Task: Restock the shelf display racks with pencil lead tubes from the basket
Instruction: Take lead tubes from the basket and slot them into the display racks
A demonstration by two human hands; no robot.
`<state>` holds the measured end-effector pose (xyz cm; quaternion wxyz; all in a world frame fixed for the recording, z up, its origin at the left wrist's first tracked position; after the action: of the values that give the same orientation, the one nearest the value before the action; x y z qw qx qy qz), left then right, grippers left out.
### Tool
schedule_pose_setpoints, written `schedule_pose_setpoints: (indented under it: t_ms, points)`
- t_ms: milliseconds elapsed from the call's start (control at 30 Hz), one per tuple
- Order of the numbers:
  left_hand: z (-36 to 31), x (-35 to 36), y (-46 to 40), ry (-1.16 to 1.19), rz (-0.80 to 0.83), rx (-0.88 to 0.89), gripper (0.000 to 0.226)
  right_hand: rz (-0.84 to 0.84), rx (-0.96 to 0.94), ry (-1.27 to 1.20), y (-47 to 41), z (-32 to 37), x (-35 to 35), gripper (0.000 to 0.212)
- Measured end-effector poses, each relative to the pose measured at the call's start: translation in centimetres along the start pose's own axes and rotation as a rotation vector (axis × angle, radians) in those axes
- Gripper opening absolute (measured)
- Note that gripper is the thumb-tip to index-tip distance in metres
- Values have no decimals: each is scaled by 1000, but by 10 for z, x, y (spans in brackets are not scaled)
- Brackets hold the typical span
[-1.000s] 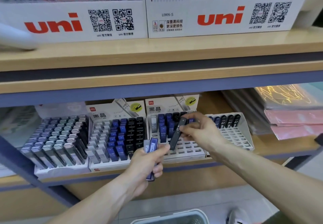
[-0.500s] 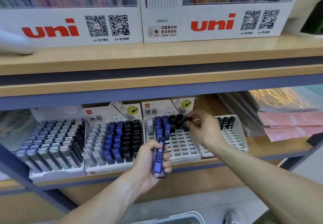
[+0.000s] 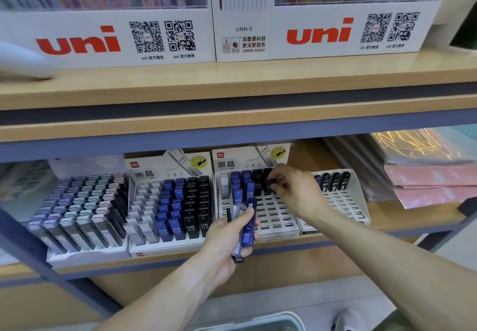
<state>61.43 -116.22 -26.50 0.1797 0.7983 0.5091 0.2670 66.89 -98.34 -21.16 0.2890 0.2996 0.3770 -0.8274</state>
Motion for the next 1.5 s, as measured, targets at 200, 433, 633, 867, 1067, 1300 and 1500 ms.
schedule_pose_setpoints:
  t_ms: [200, 433, 633, 867, 1067, 1300, 1500]
  points:
    - [0, 1, 0, 9, -13, -9, 40, -39, 23, -42, 0, -2, 2, 28]
    - [3, 4, -2, 11, 12, -38, 34, -164, 12, -5, -5, -4, 7, 27]
    - [2, 1, 0, 4, 16, -47, 22, -175, 6, 52, -3, -1, 8, 27]
    - [-1, -1, 6, 3, 27, -13, 23, -125, 37, 122, -1, 0, 9, 36]
    - [0, -3, 10, -20, 55, 3, 29, -116, 252, -136, 7, 15, -3, 17]
    - [1, -6, 15, -53, 84, 34, 34, 350, 670, -677, 45, 30, 8, 27]
    - [0, -10, 16, 8, 42, 24, 33, 260, 712, -918, 36, 27, -10, 22]
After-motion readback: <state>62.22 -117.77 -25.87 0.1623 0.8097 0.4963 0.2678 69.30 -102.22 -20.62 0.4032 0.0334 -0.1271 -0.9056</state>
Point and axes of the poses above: each hand's wrist, its own y-axis away from the middle knuckle, its own x-axis out of the palm, z = x × y, the point moved 4 cm from there along -y, towards the middle knuckle, and after that the axes turned 11 degrees about -z, right-handed, at the moved point
